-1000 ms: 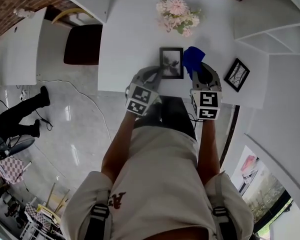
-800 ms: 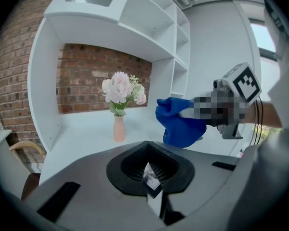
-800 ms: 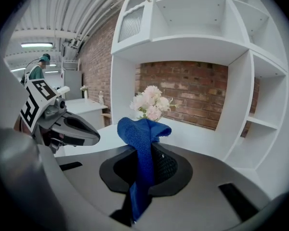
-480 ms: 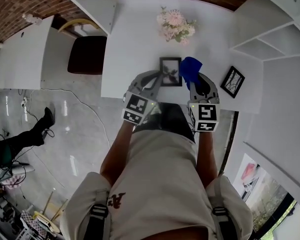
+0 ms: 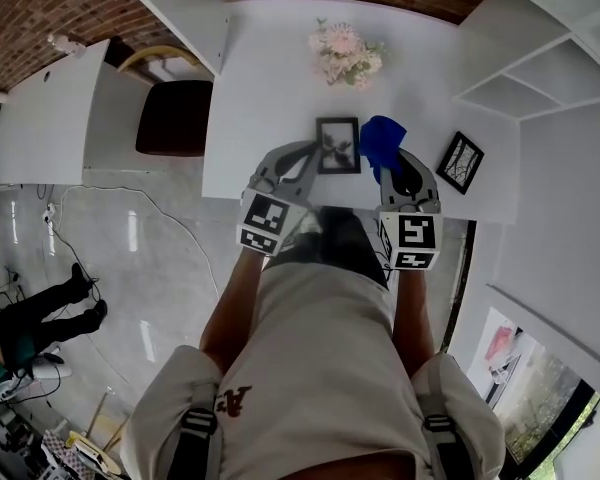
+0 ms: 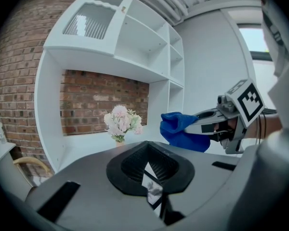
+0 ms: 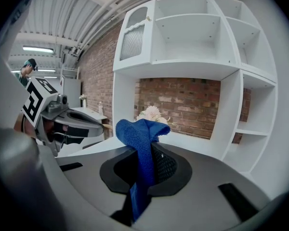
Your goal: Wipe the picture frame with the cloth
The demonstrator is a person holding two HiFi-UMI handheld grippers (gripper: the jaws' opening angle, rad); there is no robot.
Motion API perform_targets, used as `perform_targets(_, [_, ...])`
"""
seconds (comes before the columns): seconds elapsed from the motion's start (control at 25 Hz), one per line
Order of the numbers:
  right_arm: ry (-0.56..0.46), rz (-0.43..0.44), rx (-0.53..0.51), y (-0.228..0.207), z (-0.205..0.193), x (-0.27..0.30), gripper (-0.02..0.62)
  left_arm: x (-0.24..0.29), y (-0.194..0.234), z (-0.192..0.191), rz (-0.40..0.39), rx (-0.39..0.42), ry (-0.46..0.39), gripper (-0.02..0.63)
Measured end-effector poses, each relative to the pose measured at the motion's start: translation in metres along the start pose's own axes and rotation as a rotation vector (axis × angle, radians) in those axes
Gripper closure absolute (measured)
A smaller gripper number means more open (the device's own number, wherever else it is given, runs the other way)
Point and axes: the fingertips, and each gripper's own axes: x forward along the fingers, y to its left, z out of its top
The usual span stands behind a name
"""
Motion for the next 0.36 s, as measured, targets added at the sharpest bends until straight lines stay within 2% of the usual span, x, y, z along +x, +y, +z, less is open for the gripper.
perform_targets(0.36, [-0.008, -0.018, -0.006, 0.000, 0.003, -0.012, 0.571, -0.005, -0.008, 0.001, -0.010, 0.003, -0.006, 0.606])
